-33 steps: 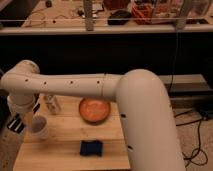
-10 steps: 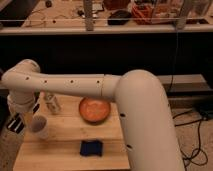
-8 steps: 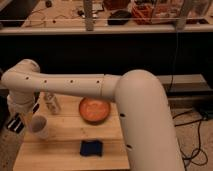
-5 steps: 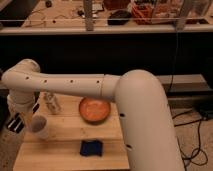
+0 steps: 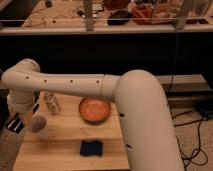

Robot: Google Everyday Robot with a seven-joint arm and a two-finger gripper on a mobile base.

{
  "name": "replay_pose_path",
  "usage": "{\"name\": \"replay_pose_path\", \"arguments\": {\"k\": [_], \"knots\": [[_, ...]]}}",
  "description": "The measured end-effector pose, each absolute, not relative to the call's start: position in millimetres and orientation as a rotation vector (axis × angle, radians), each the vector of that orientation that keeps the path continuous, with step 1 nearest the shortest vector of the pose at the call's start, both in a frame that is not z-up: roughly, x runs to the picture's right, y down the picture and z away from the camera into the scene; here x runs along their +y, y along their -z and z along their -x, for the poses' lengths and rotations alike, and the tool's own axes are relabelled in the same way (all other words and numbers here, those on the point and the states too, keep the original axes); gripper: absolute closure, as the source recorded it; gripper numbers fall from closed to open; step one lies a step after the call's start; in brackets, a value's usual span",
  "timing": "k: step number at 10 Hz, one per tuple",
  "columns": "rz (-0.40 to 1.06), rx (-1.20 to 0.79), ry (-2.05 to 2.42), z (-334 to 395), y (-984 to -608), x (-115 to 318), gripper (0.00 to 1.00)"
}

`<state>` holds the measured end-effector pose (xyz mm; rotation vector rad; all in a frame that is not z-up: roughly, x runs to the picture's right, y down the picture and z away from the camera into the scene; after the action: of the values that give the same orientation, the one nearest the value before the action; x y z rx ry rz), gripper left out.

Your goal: Place the eraser in the ceramic cup

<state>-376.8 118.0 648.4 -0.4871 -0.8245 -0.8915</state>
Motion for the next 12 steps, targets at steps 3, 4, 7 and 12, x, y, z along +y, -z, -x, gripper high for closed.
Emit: {"name": "replay_pose_path", "arguments": {"k": [3, 4, 7, 12], "knots": [[0.489, -0.828, 0.891, 377.3, -647.7, 118.7, 0.87], [0.489, -0.829, 0.891, 377.4, -647.5, 118.8, 0.87], [0.491, -0.830, 0.889, 377.5, -646.9, 118.7, 0.87], [0.494, -0.833, 0.887, 377.8, -646.2, 118.0, 0.87]]}}
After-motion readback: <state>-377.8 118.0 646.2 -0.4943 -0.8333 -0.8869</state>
